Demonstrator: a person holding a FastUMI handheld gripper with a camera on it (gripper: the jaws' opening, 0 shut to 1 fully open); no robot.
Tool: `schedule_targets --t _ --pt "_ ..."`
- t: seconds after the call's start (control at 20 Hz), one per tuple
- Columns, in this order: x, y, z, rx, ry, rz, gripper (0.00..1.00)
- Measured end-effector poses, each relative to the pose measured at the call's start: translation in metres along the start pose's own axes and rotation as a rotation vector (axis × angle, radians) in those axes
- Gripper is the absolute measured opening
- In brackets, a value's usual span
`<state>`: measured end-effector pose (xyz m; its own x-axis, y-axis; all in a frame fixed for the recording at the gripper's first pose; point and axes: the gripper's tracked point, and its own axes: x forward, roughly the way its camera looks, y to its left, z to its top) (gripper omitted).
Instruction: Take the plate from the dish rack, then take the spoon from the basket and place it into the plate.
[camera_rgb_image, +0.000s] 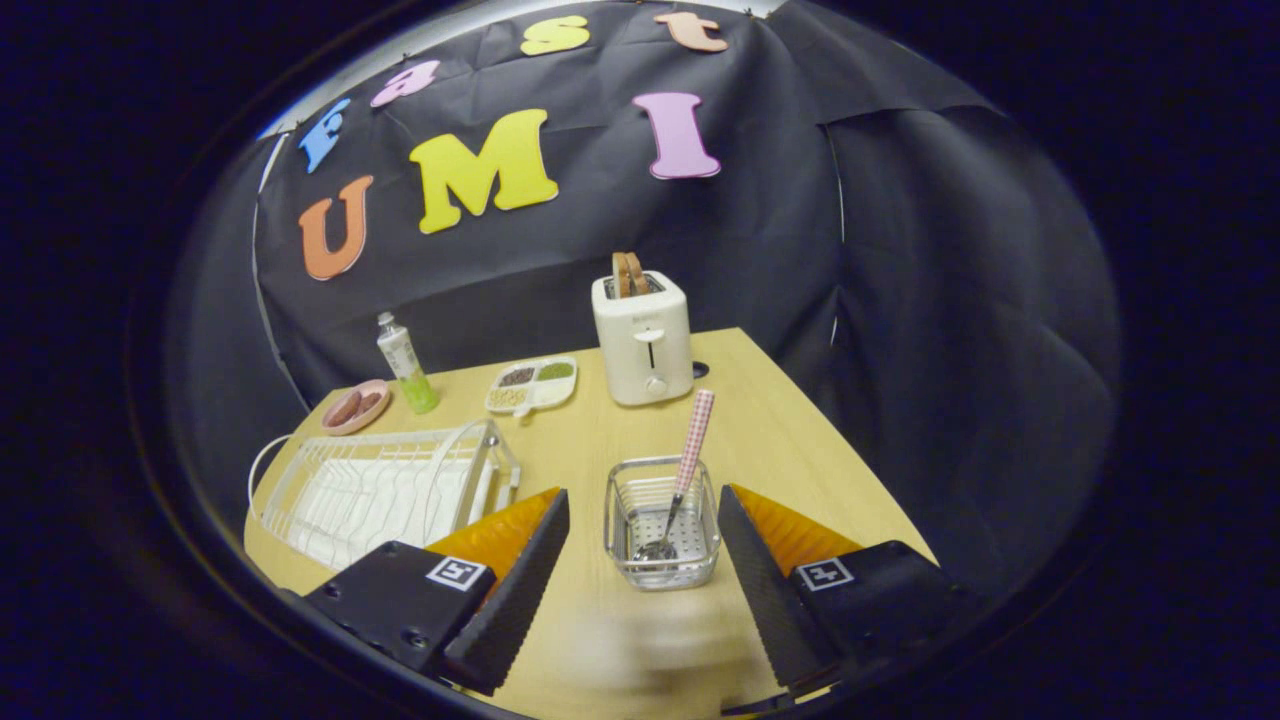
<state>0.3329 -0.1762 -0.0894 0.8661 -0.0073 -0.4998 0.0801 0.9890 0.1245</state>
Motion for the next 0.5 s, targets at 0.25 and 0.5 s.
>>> schedule_targets --t 0.25,0.5 --pt "0.042 -0.018 0.025 0.021 -0.003 -0.033 0.95" --pt "0.077 -0.019 0.029 0.015 0.04 -0.031 0.94"
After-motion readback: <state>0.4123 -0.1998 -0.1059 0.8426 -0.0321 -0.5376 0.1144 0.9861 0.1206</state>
